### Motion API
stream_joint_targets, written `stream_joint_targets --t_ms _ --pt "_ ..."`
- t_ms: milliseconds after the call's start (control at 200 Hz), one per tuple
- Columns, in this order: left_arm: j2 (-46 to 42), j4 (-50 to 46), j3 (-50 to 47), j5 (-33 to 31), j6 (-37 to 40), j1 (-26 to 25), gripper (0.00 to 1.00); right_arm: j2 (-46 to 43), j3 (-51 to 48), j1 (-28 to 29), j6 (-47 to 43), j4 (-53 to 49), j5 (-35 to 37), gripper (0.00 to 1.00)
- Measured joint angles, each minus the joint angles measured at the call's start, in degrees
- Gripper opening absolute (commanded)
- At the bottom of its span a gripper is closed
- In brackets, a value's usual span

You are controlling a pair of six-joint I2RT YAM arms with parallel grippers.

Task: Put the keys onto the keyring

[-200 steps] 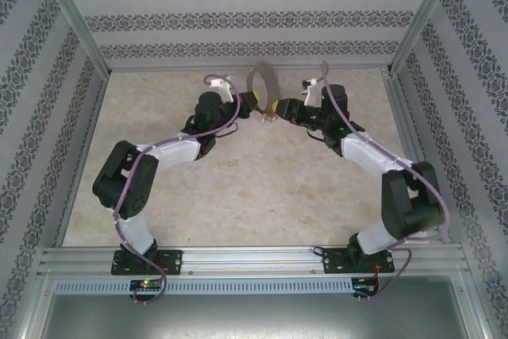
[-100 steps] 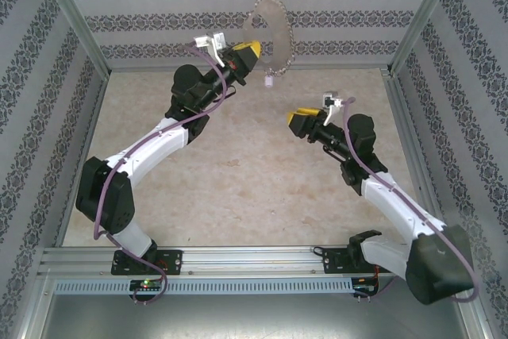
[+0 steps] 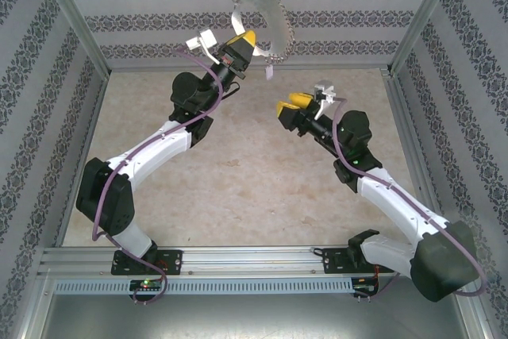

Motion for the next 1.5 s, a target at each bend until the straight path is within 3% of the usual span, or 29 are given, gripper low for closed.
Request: stream_joint_targets --t_ms 370,1039,1114,1384,1504 --pt "0.0 3.9 -0.5 -3.6 -5.3 -2.2 0.0 4.7 7.4 1.6 -1.7 3.6 0.1 0.6" --pt "0.8 5.1 -1.1 -3.6 -7.6 -5.4 0.0 5.9 12.1 3.1 -5.1 5.0 1.8 0.58" --pt "0.8 5.1 -1.2 -3.6 -7.6 -5.5 0.0 6.2 12.3 3.1 -5.2 5.0 1.8 0.5" --pt "0.8 5.9 -2.2 -4.0 -7.6 -5.5 0.0 7.0 12.3 3.1 -5.6 4.9 2.2 0.01" --pt "0.8 6.3 -2.5 -4.5 -7.6 -5.5 0.0 7.0 12.2 3.1 -5.2 4.8 2.2 0.0"
